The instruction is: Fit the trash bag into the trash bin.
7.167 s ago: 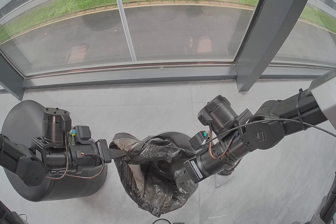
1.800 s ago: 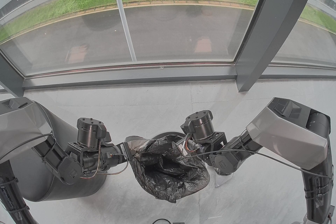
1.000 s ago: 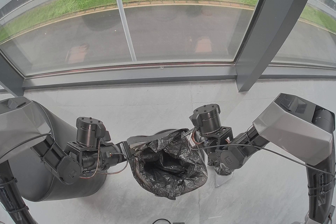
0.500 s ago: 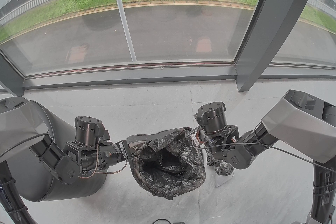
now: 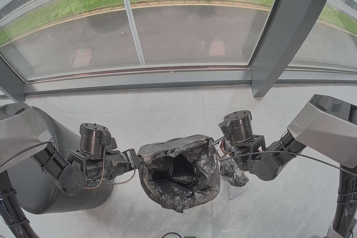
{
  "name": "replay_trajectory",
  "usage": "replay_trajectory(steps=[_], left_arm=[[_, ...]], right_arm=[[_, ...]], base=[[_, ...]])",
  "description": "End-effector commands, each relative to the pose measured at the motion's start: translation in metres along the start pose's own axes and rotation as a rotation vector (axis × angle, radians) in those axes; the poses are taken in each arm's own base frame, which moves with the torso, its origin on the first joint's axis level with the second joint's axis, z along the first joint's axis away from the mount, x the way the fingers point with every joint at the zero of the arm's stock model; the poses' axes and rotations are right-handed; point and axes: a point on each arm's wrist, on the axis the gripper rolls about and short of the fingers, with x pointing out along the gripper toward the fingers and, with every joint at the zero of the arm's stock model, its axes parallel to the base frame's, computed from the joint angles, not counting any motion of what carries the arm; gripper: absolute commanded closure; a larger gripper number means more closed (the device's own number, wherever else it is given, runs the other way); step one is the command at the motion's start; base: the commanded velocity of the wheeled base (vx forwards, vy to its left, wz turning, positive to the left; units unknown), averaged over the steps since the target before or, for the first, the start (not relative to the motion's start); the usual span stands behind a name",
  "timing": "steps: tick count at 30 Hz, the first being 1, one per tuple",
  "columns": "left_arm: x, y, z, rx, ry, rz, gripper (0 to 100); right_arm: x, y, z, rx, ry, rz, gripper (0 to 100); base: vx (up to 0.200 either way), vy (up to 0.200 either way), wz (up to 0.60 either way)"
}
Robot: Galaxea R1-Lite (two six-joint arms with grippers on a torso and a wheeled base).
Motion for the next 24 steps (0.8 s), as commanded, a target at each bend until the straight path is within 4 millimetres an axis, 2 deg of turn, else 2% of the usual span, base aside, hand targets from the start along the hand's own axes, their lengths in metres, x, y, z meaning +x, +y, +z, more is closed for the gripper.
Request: replay_trajectory(steps=[1,15,24], left_arm=[[0.0,0.0,0.0,-0.001,0.0,0.0,100],[0.002,0.001,-0.001,-0.001,0.005,0.004,100],[0.006,0.002,0.003,0.001,-0.009,-0.002,100]], right_arm=[[-0.001,-0.008,-0.006,-0.001,0.009,-0.014,0],[-0.003,-0.01,-0.022,-0.02,0.057,-0.004,0],[0.003,-0.018,-0.023,-0.018,0.061,-0.02,0]], base=[[0.0,0.0,0.0],[0.0,0.0,0.0],[0.0,0.0,0.0]])
